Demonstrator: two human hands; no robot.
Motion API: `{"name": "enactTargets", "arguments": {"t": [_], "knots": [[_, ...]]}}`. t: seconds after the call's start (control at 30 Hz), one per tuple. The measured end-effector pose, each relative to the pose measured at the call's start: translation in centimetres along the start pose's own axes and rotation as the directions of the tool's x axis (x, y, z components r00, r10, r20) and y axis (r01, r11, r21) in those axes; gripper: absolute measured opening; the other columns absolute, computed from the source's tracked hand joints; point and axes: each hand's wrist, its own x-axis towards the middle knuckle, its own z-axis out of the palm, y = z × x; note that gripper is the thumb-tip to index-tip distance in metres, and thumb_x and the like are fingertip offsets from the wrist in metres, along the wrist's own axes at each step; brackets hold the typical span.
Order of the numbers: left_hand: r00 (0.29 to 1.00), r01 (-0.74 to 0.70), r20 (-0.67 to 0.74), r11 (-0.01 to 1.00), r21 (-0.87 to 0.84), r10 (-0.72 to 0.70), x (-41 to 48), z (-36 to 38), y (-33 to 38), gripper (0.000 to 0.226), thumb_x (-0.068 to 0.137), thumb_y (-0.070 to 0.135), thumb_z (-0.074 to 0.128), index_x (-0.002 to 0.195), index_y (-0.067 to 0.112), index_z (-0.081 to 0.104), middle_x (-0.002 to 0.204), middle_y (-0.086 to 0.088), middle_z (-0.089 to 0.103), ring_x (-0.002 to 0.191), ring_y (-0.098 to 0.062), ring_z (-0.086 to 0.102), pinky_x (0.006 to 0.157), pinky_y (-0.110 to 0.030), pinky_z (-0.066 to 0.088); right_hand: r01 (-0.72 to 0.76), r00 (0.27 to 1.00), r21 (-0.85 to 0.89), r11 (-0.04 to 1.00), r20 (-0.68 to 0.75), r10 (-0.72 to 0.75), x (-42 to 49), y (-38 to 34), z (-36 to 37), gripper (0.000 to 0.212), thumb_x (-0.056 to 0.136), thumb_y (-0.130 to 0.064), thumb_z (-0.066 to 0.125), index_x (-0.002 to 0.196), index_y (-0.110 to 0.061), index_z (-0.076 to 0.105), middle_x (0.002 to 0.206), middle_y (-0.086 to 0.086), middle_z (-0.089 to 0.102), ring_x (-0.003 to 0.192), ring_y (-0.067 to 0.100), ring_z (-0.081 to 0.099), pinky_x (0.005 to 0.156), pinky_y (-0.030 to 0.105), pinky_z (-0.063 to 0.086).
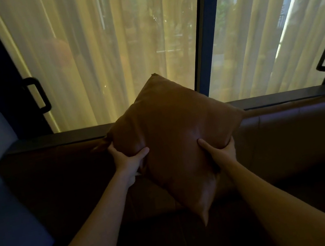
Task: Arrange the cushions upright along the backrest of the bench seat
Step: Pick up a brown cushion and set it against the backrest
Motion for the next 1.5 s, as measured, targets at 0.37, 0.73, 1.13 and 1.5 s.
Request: {"name": "enactTargets", "arguments": {"t": [0.37,0.73,1.13,1.5], "knots": [[0.989,0.141,-0.039,0.99,0.019,-0.14,-10.9,-2.1,-7.7,0.113,0.071,0.006,0.081,0.15,0.038,0.006,0.158,-0.005,0.02,0.142,-0.041,0.023,0.089,-0.067,0.042,-0.102,0.994,-0.009,0.995,0.038,0.102,-8.6,6.5,-7.4,0.122,0.062,-0.03,0.088,0.155,-0.028,0.009,0.158,0.008,0.027,0.144,0.033,0.03,0.115,0.054,0.03],[0.963,0.236,-0.16,0.966,0.11,-0.217,-18.3,-5.6,-19.9,0.112,0.069,0.008,0.083,0.149,0.036,0.011,0.156,-0.006,0.023,0.141,-0.041,0.026,0.092,-0.07,0.041,-0.25,0.966,-0.06,0.966,0.053,0.254,-15.5,17.9,-12.4,0.12,0.064,-0.029,0.088,0.155,-0.028,0.01,0.158,0.007,0.028,0.142,0.032,0.033,0.113,0.051,0.033],[0.924,0.356,-0.205,0.922,0.152,-0.323,-13.9,-9.6,-35.8,0.112,0.068,0.005,0.082,0.149,0.037,0.012,0.156,-0.008,0.023,0.14,-0.042,0.026,0.094,-0.066,0.039,-0.333,0.939,-0.105,0.937,0.049,0.34,-14.7,35.9,-9.6,0.117,0.069,-0.025,0.085,0.155,-0.024,0.008,0.156,0.009,0.029,0.142,0.033,0.033,0.112,0.047,0.032],[0.838,0.531,-0.218,0.84,0.111,-0.501,-12.2,-11.0,-40.5,0.121,0.069,0.005,0.081,0.151,0.044,0.002,0.162,-0.005,0.008,0.145,-0.042,0.015,0.098,-0.071,0.034,-0.49,0.843,-0.221,0.843,0.126,0.523,-13.1,40.8,-9.6,0.124,0.073,-0.022,0.082,0.155,-0.025,-0.011,0.159,0.017,0.023,0.142,0.039,0.031,0.113,0.051,0.032]]}}
